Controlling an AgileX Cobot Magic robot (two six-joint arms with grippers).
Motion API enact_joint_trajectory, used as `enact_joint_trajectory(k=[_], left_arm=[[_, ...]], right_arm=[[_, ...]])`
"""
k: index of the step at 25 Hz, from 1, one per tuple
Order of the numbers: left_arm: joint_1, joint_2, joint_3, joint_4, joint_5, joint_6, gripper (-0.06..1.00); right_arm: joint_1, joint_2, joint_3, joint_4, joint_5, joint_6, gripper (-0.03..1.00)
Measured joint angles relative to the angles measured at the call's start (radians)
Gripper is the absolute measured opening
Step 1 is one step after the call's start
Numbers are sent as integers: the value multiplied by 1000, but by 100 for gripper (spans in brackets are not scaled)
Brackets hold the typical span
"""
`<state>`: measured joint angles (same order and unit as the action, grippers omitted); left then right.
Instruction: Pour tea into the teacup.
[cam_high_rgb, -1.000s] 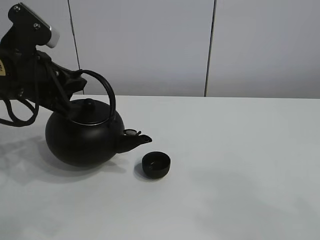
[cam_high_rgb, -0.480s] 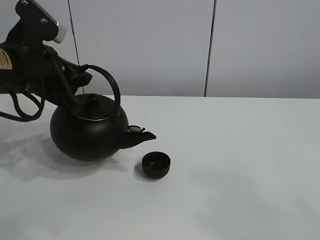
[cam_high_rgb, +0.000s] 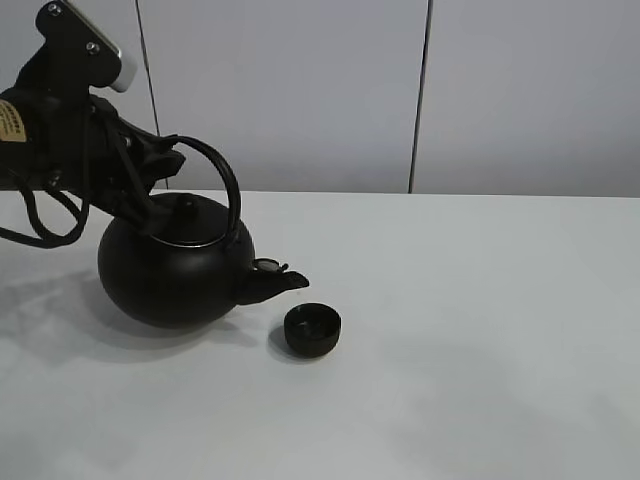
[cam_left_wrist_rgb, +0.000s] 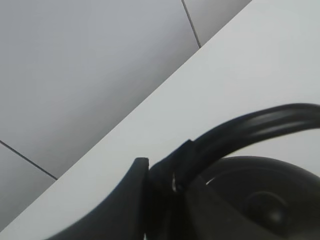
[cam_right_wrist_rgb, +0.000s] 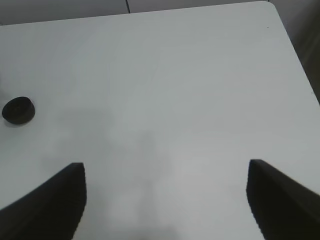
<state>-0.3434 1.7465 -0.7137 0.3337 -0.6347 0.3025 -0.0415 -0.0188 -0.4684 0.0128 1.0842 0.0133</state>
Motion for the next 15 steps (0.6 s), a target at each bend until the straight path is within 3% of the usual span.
enact_joint_trajectory(k=[15], left_arm=[[0, 0, 0, 0, 0, -1, 11]], right_arm=[[0, 0, 0, 0, 0, 0, 60]])
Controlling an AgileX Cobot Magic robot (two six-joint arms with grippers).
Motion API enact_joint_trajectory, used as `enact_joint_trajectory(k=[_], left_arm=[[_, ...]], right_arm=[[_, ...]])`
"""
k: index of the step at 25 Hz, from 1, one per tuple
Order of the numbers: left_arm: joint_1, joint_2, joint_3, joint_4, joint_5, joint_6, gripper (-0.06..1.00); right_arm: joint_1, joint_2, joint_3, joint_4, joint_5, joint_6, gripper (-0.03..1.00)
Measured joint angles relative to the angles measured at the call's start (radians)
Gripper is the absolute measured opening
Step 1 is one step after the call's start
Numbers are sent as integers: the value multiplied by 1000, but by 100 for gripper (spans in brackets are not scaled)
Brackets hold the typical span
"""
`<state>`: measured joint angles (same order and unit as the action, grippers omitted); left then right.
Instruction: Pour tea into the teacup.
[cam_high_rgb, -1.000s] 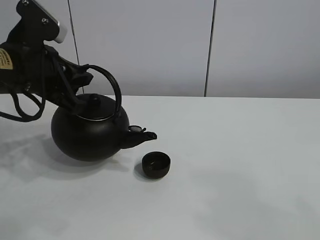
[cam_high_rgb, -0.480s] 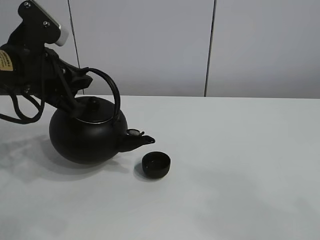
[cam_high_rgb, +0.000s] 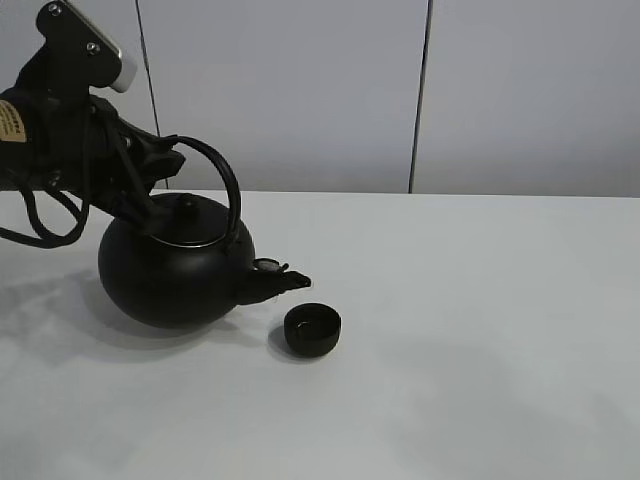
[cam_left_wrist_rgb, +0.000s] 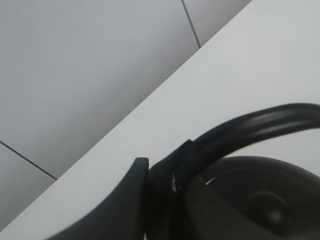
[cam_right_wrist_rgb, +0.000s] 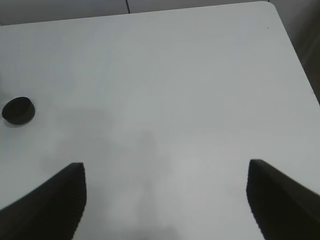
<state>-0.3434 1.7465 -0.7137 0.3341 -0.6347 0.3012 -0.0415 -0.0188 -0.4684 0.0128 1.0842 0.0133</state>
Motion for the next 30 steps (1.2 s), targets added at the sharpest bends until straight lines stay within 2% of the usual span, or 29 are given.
enact_joint_trajectory(k=[11, 15, 24, 30], left_arm=[[0, 0, 0, 1, -1, -151, 11], [4, 0, 1, -8, -12, -241, 11], [64, 0, 111, -95, -184, -271, 11], [122, 0, 171, -112, -203, -269, 11]], right_arm=[[0, 0, 0, 0, 0, 0, 60], [0, 0, 0, 0, 0, 0, 60], [0, 0, 0, 0, 0, 0, 60], [0, 0, 0, 0, 0, 0, 60]])
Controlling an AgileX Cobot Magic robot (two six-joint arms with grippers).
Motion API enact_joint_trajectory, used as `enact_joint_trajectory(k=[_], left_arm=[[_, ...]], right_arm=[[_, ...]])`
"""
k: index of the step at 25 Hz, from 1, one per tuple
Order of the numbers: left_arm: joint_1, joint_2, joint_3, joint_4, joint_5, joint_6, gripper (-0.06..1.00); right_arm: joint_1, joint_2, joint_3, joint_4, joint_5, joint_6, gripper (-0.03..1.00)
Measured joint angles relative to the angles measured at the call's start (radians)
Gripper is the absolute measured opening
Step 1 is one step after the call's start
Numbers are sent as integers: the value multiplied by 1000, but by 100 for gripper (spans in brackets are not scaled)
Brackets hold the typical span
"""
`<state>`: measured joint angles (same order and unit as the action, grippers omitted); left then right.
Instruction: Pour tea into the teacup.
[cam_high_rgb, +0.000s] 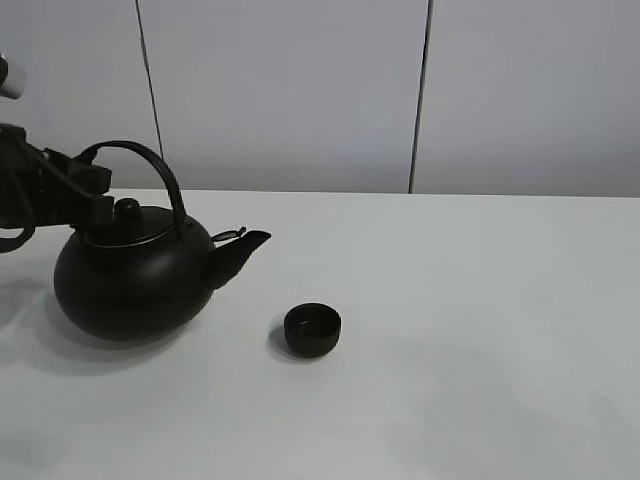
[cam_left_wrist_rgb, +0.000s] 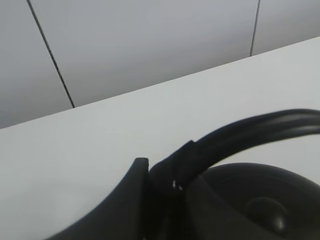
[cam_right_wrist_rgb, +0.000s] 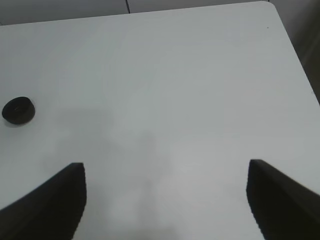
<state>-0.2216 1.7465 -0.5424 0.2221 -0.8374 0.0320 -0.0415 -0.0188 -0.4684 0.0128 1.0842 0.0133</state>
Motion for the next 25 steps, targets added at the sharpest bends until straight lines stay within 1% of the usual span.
enact_joint_trajectory(k=[4, 9, 13, 17, 25], left_arm=[[35, 0, 5, 2, -6, 0, 11], [55, 0, 5, 0, -12, 15, 11], [56, 24, 5, 1, -20, 11, 11], [56, 59, 5, 25, -30, 11, 11], [56, 85, 5, 24, -71, 11, 11]], right_arm=[[0, 0, 0, 0, 0, 0, 60], [0, 0, 0, 0, 0, 0, 60], [0, 0, 0, 0, 0, 0, 60], [0, 0, 0, 0, 0, 0, 60], [0, 0, 0, 0, 0, 0, 60]])
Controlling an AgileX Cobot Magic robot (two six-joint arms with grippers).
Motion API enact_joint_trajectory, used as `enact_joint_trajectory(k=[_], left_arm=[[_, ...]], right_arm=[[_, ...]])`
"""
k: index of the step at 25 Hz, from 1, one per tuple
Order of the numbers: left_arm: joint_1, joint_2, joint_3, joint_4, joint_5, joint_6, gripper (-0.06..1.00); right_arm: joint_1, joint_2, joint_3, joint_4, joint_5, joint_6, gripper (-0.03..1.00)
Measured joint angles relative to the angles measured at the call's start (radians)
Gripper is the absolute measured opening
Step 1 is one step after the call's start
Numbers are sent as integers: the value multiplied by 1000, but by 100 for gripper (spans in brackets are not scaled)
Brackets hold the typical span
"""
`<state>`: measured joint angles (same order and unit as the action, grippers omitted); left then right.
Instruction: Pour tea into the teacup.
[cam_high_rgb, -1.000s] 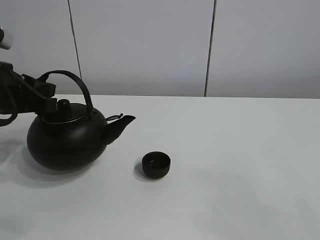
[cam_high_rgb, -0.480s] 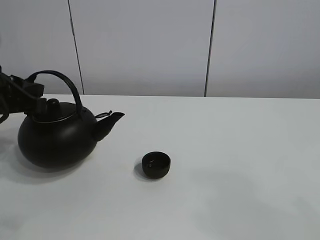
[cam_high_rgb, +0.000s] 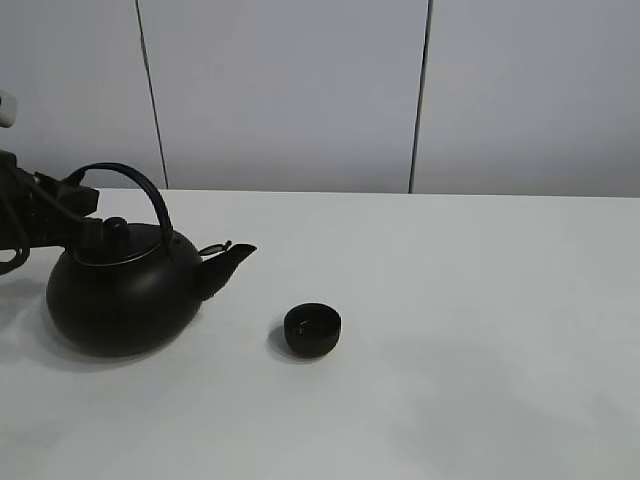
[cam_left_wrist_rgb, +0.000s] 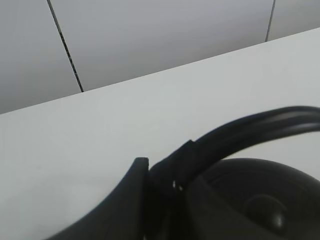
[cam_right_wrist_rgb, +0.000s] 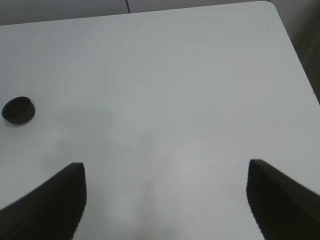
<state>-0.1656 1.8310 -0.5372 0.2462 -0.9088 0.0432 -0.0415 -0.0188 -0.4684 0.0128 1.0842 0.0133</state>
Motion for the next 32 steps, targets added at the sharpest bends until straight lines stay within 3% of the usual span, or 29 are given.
enact_joint_trajectory(k=[9, 21, 32], left_arm=[[0, 5, 0, 1, -12, 1, 11], [0, 2, 73, -12, -194, -18, 44], [-7, -45, 181, -17, -227, -31, 47]], right_arm=[[0, 0, 0, 0, -1, 0, 60], [0, 0, 0, 0, -1, 0, 60], [0, 0, 0, 0, 0, 0, 60]])
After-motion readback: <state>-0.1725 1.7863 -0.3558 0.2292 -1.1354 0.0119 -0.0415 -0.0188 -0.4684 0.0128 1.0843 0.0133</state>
